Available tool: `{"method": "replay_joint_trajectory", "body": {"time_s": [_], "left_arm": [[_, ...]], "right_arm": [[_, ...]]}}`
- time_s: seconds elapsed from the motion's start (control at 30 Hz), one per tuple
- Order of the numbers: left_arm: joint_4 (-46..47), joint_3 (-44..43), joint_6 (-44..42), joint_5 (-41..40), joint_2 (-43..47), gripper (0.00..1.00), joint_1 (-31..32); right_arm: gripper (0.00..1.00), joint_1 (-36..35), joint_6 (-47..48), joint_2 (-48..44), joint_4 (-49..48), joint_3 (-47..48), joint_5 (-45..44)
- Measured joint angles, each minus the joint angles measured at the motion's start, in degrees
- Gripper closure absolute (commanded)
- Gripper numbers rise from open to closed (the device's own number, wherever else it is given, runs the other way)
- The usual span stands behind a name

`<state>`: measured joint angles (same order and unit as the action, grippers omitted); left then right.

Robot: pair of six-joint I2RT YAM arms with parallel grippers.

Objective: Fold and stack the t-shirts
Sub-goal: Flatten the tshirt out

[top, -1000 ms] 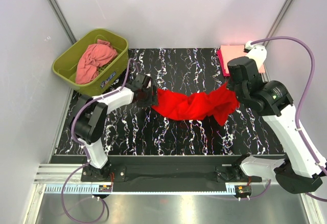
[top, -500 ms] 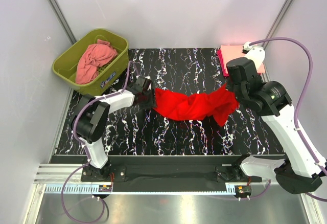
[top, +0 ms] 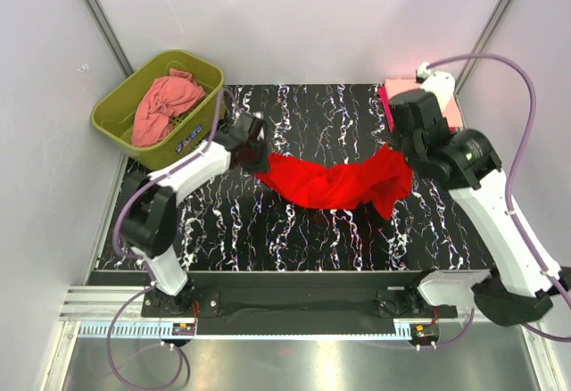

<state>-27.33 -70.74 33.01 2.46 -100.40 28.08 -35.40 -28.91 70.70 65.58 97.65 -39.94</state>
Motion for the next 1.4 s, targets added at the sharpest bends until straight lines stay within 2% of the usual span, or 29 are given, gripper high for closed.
{"method": "replay_joint_trajectory", "body": {"time_s": [0.13,0.27,0.4,0.47,0.53,0.63,0.77,0.87,0.97,1.07,1.13,1.27,1.3,1.33,1.4], "left_arm": [[-9.18,-14.1,-0.9,-3.08,5.86,1.0,0.07],[-16.15,-33.46,-2.56,-6.86,10.36,1.0,0.07],[-22.32,-46.86,-3.19,-10.43,14.69,1.0,-0.04],[-25.16,-50.07,-3.19,-11.91,17.16,1.0,-0.07],[-27.19,-51.17,-3.15,-13.14,19.52,1.0,-0.15],[-29.55,-50.34,-2.95,-14.82,23.52,1.0,-0.52],[-29.24,-45.24,-2.25,-13.66,27.02,1.0,-1.68],[-26.27,-36.85,-1.05,-10.47,28.52,1.0,-2.19],[-21.84,-24.44,-0.09,-7.3,28.48,1.0,-2.16],[-18.97,-13.07,0.26,-5.33,24.06,1.0,-2.25],[-18.18,-9.03,0.28,-3.78,18.95,1.0,-2.58],[-14.32,-7.58,0.2,-1.2,6.84,1.0,-3.61],[-13.11,-7.98,0.15,-0.42,3.58,0.94,-3.98],[-12.17,-8.7,-0.09,0.52,0.26,0.61,-4.35],[-10.6,-10.69,-0.5,2.23,-5.88,0.38,-4.98]], "right_arm": [[1.0,0.33,2.01,6.73,1.81,14.71,-0.98],[1.0,0.83,4.17,11.87,4.24,32.37,-2.67],[1.0,1.01,5.53,13.38,6.08,47.12,-4.17],[1.0,1.07,5.77,11.06,5.79,48.24,-4.13],[1.0,1.11,5.92,7.26,4.52,44.59,-3.82],[1.0,1.18,5.9,-0.31,2.6,34.4,-1.49],[1.0,1.25,5.51,-1.95,1.6,30.82,0.83],[1.0,1.27,4.59,0.7,1.62,29.7,1.92],[1.0,1.29,3.63,1.55,1.05,23.67,2.23],[1.0,1.27,2.58,0.81,-0.7,11.17,2.64],[1.0,1.31,1.84,0.28,-1.7,3.26,2.51],[1.0,1.66,0.2,0.52,-1.99,-6.95,2.4],[1.0,1.88,-0.09,0.52,-2.16,-8.35,2.23],[1.0,2.14,-0.35,0.52,-2.16,-9.68,1.99],[1.0,2.8,-0.61,0.52,-2.51,-11.39,1.68]]}}
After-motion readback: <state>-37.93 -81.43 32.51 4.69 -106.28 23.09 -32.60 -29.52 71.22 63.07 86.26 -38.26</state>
